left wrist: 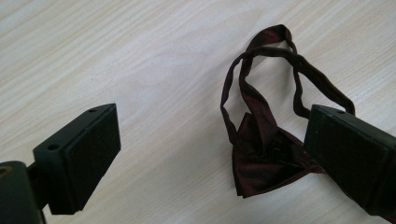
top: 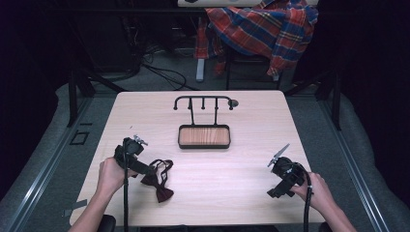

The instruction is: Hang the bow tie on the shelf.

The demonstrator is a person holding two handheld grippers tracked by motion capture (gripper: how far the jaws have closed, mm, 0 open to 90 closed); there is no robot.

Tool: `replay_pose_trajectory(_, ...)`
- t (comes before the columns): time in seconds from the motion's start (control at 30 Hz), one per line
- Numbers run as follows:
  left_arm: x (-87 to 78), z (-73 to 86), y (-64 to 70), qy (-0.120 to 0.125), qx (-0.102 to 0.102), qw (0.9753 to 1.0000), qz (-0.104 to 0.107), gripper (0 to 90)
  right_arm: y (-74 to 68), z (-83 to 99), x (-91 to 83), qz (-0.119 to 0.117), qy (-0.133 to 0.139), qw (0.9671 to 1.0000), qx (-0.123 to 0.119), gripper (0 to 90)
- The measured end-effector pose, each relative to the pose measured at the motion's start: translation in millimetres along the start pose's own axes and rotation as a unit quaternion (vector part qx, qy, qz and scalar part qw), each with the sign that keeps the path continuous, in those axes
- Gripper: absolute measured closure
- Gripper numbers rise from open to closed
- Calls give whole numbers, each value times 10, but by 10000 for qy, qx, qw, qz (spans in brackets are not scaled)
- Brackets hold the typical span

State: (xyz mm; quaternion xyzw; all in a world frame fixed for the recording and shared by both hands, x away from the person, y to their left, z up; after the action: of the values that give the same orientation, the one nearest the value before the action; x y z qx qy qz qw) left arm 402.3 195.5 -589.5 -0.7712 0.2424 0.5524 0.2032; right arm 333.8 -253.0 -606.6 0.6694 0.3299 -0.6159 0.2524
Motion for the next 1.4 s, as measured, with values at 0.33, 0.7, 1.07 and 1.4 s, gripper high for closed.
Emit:
replay_pose_trajectory(0.33, 44, -32, 29, 22, 43, 9999, 133, 19, -3, -1, -13, 4, -29, 10000, -51, 146)
replay_pose_trajectory(0.7, 95, -26, -11, 21, -7, 9998, 204, 4, -9, -32, -20, 10, -29, 10000, -94, 146)
replay_pose_trajectory(1.07, 227, -103, 20, -52, 58, 9994, 323, 64, -9, -102, 24, -98, -37, 9997, -226, 146)
replay_pose_trajectory(1.4, 374, -217, 80, -85, 210, 9990, 378, 288, -37, -131, 34, -127, -52, 9995, -278, 147)
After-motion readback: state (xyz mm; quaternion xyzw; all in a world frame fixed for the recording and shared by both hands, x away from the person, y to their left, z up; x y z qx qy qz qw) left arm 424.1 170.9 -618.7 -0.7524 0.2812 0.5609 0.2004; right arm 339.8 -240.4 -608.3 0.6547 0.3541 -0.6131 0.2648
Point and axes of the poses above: each handheld gripper's, and its own axes: x roughly forward along the jaws, z roughly out of its underside, y roughly to its right, the point moved 9 cm from there along x, roughly forward along the jaws, and after that the axes turned 6 degrees about -y, right-handed, at the moved point
